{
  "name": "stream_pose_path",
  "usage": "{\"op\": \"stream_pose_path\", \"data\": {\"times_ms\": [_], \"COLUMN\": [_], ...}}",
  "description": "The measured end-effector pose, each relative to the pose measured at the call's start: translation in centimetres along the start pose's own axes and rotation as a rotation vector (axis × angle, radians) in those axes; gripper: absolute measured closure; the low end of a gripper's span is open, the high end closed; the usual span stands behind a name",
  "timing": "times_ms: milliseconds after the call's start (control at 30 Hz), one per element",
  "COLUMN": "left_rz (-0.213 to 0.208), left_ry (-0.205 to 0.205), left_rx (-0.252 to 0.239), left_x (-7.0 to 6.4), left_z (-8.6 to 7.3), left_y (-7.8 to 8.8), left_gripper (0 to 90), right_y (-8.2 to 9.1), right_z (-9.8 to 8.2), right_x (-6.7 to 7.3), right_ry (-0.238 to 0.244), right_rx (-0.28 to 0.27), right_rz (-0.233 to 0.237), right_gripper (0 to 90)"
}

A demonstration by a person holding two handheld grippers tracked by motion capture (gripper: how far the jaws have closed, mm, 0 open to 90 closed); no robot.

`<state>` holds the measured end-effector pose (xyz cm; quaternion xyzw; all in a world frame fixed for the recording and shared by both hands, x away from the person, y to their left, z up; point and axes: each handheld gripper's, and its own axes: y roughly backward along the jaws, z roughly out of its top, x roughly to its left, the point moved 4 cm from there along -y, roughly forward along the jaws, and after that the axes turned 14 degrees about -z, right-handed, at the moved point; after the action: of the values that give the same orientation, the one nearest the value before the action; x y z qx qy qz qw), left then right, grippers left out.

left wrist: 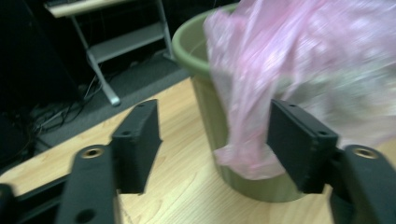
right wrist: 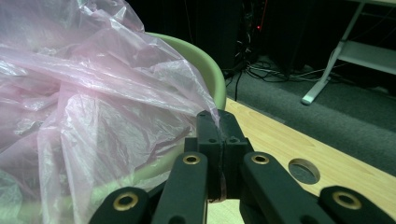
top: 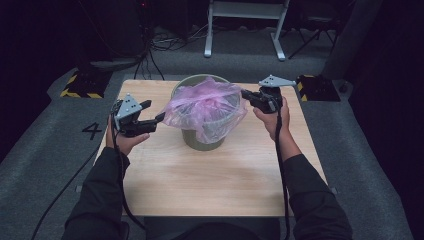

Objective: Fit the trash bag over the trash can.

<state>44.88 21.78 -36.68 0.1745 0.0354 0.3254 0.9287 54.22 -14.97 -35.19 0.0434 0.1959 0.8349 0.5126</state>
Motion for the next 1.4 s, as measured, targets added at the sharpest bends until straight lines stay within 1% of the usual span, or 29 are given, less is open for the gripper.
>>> {"op": "stream_pose_path", "data": {"times_ms": [67, 133, 200, 233, 267, 300, 333, 400, 433, 467, 500, 567, 633, 667, 700, 733, 767, 800, 833, 900, 933, 967, 1000, 1033, 1100, 1200, 1267, 1333, 1400], "left_rz": [-0.008, -0.039, -0.084, -0.086, -0.096, -0.131, -0.150, -0.142, -0.139, -0.127, -0.119, -0.126, -0.111, -0.089, -0.073, -0.062, -0.045, -0.034, -0.038, -0.044, -0.052, -0.072, -0.095, -0.098, -0.122, -0.122, -0.137, -0.148, -0.151], "left_ry": [-0.016, -0.044, -0.057, -0.066, -0.077, -0.097, -0.129, -0.182, -0.195, -0.201, -0.193, -0.176, -0.175, -0.178, -0.177, -0.180, -0.191, -0.198, -0.205, -0.191, -0.190, -0.188, -0.203, -0.212, -0.233, -0.261, -0.260, -0.258, -0.248], "left_rx": [-0.018, -0.044, -0.051, -0.035, -0.031, -0.033, -0.005, 0.030, 0.045, 0.058, 0.062, 0.062, 0.087, 0.100, 0.108, 0.118, 0.126, 0.131, 0.134, 0.123, 0.125, 0.128, 0.134, 0.145, 0.180, 0.237, 0.265, 0.284, 0.295], "left_x": [-0.7, -1.9, -3.4, -4.2, -4.8, -5.7, -6.9, -8.0, -8.3, -8.4, -8.2, -7.9, -7.7, -7.6, -7.4, -7.3, -7.1, -7.0, -6.8, -6.4, -6.3, -6.3, -6.4, -6.5, -6.9, -7.1, -7.1, -7.0, -6.8], "left_z": [0.3, 0.7, 1.2, 1.4, 1.5, 1.6, 1.7, 1.8, 1.9, 2.1, 2.1, 2.1, 1.9, 1.8, 1.7, 1.6, 1.6, 1.6, 1.5, 1.3, 1.1, 0.9, 0.6, 0.4, -0.3, -1.3, -2.1, -2.6, -3.3], "left_y": [0.6, 1.1, 1.2, 1.1, 1.0, 0.7, 0.2, -0.6, -1.1, -1.5, -1.8, -2.3, -3.0, -3.3, -3.5, -3.7, -3.8, -3.9, -4.0, -4.0, -4.0, -4.1, -4.1, -4.1, -4.2, -4.4, -4.6, -4.7, -4.8], "left_gripper": [30.1, 28.0, 25.9, 24.0, 21.6, 20.9, 20.2, 18.1, 18.2, 18.3, 20.2, 25.3, 29.6, 31.3, 36.0, 42.5, 52.9, 60.5, 69.4, 85.5, 89.5, 89.9, 90.0, 90.0, 90.0, 90.0, 90.0, 90.0, 90.0], "right_y": [0.0, 0.1, 0.0, 0.0, -0.1, -0.1, -0.1, -0.2, -0.2, -0.2, -0.2, -0.2, -0.1, -0.1, -0.2, -0.2, -0.2, -0.2, -0.2, -0.2, -0.2, -0.2, -0.2, -0.2, -0.2, -0.2, -0.2, -0.3, -0.6], "right_z": [0.1, 0.1, 0.2, 0.2, 0.2, 0.2, 0.2, 0.2, 0.2, 0.2, 0.2, 0.2, 0.2, 0.1, 0.1, 0.1, 0.0, 0.0, 0.0, -0.1, -0.1, -0.1, -0.1, -0.2, -0.2, 0.0, 0.1, 0.1, 0.1], "right_x": [0.1, 0.3, 0.3, 0.3, 0.3, 0.3, 0.3, 0.4, 0.5, 0.5, 0.5, 0.5, 0.5, 0.5, 0.4, 0.4, 0.4, 0.3, 0.3, 0.2, 0.1, 0.1, 0.0, -0.1, -0.2, -0.7, -1.1, -1.4, -1.4], "right_ry": [0.011, 0.008, 0.011, 0.011, 0.013, 0.010, 0.008, 0.015, 0.019, 0.024, 0.026, 0.018, 0.016, 0.017, 0.018, 0.020, 0.021, 0.020, 0.016, 0.008, 0.008, 0.004, 0.003, -0.001, -0.005, -0.016, -0.020, -0.032, -0.022], "right_rx": [0.001, 0.003, 0.002, 0.007, 0.007, 0.007, 0.009, 0.015, 0.019, 0.022, 0.023, 0.020, 0.019, 0.020, 0.021, 0.021, 0.023, 0.023, 0.023, 0.024, 0.023, 0.024, 0.023, 0.027, 0.027, 0.028, 0.030, 0.037, 0.050], "right_rz": [-0.005, -0.005, -0.007, -0.008, -0.008, -0.008, -0.009, -0.005, -0.007, -0.010, -0.008, -0.003, 0.003, 0.004, 0.008, 0.008, 0.007, 0.006, 0.005, 0.007, 0.006, 0.006, 0.002, -0.001, -0.008, -0.024, -0.047, -0.052, -0.067], "right_gripper": [90.0, 90.0, 90.0, 90.0, 90.0, 90.0, 90.0, 90.0, 90.0, 90.0, 90.0, 90.0, 89.7, 89.6, 89.2, 89.2, 89.2, 89.2, 89.2, 89.2, 89.2, 89.3, 89.3, 89.4, 89.7, 90.0, 90.0, 90.0, 90.0]}}
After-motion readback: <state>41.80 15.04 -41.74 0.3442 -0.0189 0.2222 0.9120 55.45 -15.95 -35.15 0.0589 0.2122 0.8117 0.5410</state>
